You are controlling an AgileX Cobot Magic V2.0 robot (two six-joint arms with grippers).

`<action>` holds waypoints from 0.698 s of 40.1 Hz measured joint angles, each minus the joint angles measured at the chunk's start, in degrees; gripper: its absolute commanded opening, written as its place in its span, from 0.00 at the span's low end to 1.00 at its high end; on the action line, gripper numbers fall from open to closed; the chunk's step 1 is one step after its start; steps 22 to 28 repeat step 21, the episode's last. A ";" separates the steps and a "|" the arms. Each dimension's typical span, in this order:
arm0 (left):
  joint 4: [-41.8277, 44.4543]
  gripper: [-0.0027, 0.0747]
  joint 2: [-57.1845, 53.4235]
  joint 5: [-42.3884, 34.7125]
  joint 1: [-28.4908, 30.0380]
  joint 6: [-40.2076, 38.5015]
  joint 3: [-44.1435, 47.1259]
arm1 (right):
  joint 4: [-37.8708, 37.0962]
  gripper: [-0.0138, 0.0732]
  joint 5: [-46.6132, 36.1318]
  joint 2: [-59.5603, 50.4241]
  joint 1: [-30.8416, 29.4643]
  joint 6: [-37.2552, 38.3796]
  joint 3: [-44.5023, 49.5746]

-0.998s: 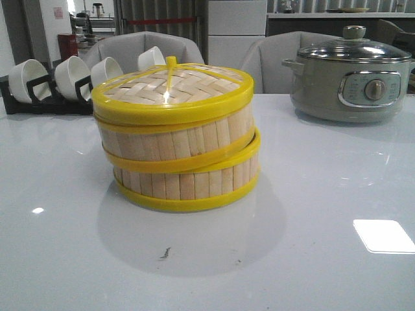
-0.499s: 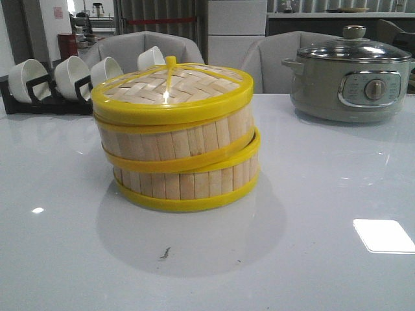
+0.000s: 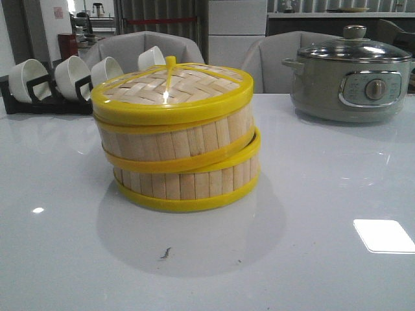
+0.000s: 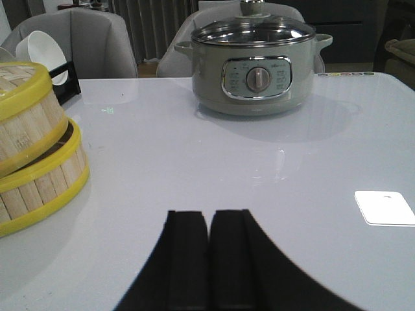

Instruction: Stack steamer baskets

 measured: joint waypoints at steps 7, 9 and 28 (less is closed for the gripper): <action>0.00 0.14 0.00 0.00 0.00 0.00 0.00 | -0.23 0.19 0.21 0.00 0.00 0.00 0.00; 0.00 0.14 0.00 0.00 0.00 0.00 0.00 | -0.33 0.19 0.43 0.00 0.00 0.00 0.00; 0.00 0.14 0.00 0.00 0.00 0.00 0.00 | -0.33 0.19 0.68 0.00 0.00 0.00 0.00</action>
